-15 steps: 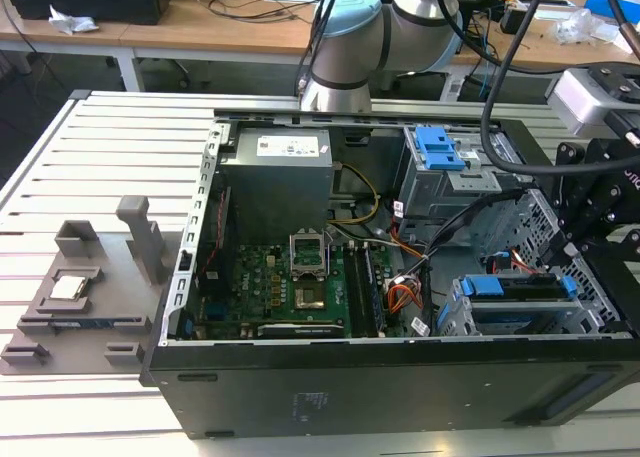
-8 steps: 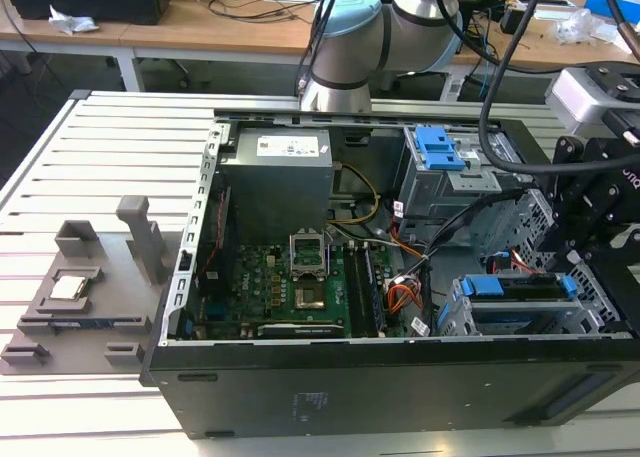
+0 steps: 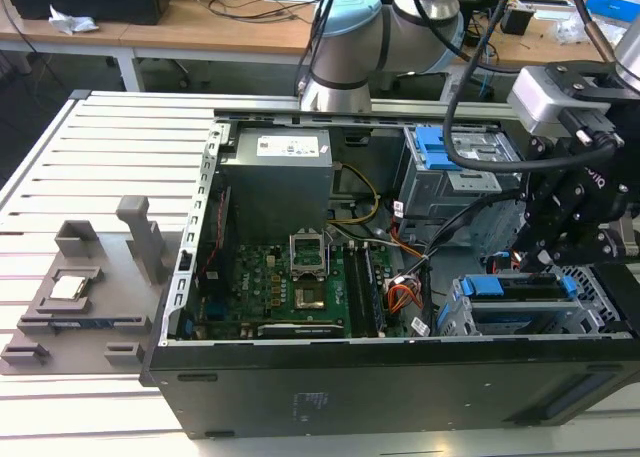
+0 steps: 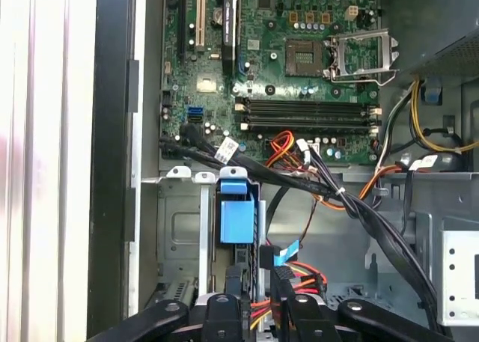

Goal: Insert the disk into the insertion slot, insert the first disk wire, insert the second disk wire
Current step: 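Insert the second disk wire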

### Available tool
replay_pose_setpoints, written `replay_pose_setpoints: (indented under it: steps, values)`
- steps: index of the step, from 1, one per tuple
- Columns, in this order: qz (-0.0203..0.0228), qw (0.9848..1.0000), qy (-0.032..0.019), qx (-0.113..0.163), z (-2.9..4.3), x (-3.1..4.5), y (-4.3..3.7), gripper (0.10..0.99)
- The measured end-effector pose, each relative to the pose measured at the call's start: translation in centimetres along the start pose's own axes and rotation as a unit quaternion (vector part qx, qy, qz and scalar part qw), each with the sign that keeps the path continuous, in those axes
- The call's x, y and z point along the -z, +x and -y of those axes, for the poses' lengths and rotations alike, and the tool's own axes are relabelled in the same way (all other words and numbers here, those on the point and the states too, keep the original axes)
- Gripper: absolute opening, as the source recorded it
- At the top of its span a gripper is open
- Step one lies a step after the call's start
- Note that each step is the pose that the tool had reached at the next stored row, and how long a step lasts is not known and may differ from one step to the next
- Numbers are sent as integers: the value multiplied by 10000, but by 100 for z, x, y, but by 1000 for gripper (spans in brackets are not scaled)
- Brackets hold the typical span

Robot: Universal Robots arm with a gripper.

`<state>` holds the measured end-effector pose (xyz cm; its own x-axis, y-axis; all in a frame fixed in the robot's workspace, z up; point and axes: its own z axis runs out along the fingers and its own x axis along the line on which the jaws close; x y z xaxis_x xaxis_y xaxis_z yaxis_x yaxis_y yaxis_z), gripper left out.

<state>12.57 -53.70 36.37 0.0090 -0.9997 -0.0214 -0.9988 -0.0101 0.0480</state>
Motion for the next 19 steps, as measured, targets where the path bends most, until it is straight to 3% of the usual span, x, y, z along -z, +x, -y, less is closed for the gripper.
replay_pose_setpoints:
  steps: [4,9,12,14,15,16,17,18,19]
  values:
    - [0,10000,0,0,-72,-19,0,302]
    - [-27,10000,0,0,-83,-58,-27,302]
    - [-53,10000,0,-2,-82,-75,-170,302]
    - [-140,9999,-1,1,-92,-97,-240,302]
    - [-208,9998,-2,1,-96,-107,-265,302]
    - [-306,9995,-3,0,-101,-117,-290,302]
    - [-354,9994,-4,-1,-104,-122,-300,302]
    - [-432,9991,-4,-2,-106,-127,-313,302]
    - [-540,9985,-5,-1,-108,-133,-330,302]
